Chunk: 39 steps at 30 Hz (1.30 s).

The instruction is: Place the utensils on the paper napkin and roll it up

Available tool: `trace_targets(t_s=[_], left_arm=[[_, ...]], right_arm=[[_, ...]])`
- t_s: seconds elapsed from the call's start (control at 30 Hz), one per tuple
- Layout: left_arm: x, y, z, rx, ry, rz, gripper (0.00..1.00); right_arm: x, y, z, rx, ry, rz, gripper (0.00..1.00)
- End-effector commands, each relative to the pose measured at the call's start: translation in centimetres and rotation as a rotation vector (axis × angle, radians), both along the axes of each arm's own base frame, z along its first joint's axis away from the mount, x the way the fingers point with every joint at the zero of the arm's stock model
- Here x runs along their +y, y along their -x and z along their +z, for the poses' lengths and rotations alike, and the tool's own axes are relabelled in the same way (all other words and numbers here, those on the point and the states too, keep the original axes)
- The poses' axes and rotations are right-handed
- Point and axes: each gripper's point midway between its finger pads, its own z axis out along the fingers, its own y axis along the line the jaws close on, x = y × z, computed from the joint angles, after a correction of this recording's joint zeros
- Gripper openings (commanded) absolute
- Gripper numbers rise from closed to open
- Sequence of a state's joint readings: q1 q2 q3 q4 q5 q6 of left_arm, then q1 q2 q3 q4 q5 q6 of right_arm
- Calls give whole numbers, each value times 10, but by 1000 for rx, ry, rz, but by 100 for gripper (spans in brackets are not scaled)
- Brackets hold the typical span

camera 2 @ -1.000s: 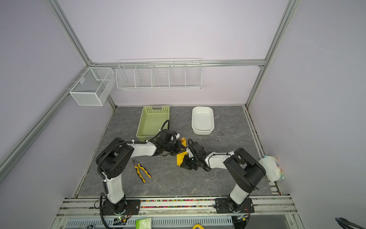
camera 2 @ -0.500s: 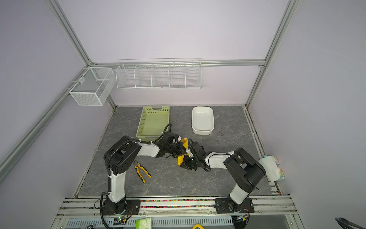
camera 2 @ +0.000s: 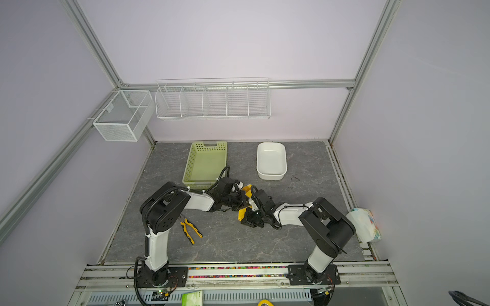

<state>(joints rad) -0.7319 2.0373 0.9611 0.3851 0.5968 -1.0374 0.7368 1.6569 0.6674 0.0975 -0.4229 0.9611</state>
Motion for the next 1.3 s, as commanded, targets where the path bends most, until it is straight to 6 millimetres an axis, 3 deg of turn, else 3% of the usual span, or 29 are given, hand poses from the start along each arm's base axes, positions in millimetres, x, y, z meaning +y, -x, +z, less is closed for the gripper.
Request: trace_targets(t_s=[0.0,0.2,0.4,0.53,0.77,1.27], left_arm=[[16,14,-40,46,-108,1,0],[22,20,-52,48,-145,-21,0],[23,22,-54,52,-147,-26,0],[22,22,-54,52,-146,-27,0],[23,22,-53,54,-144,-25,0],[23,21,-51,50,-141,-17,0]], right_arm=[[-19,9,-10,31,112,-16,9],[-18,-1,20,-10,77,-21,18],[-31,-11,41,-31,59,-49,32],[-37,-18,39,-19,54,-61,35],[-26,-20,28,24,7,-43,36],[-18,-29,19,39,-26,-69,28]])
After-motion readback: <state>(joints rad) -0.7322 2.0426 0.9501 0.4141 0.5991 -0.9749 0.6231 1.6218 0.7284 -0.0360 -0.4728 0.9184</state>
